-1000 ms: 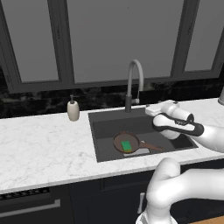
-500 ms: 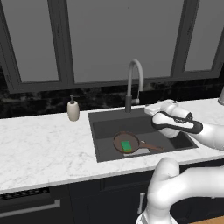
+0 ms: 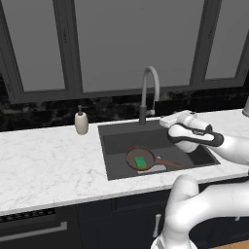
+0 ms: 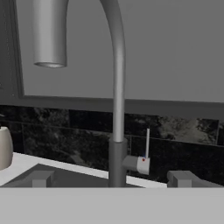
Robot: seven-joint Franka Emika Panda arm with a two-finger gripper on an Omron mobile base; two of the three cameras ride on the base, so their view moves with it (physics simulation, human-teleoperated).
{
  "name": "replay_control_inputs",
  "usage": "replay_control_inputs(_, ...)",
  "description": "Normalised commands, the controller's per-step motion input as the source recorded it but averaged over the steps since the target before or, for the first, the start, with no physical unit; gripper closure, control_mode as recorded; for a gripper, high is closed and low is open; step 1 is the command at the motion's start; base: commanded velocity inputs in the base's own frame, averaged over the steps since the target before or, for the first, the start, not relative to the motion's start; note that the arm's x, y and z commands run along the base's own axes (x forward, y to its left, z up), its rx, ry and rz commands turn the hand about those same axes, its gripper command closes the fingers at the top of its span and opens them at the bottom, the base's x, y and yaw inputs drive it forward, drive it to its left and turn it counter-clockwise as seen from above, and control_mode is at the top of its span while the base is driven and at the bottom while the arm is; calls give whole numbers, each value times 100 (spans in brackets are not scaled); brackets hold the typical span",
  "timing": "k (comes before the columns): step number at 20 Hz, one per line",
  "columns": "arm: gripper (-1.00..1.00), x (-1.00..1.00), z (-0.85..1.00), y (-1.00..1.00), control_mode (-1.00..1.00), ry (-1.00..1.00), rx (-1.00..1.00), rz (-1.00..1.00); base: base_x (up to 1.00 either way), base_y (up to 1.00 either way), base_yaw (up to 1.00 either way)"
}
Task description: Pick the pan and sponge and place them into the sink. Then turn on the water.
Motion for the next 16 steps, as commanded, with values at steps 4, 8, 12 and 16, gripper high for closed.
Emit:
replay_control_inputs(4,-100,7,-2,0,-100,0,0,0,0,0,0)
replay_control_inputs(8,-100,6,-2,0,-100,0,0,0,0,0,0)
replay_control_inputs(12,-100,8,-5,0,-100,0,0,0,0,0,0)
replay_control_inputs(16,-100,21,-13,3,-100,0,0,0,0,0,0)
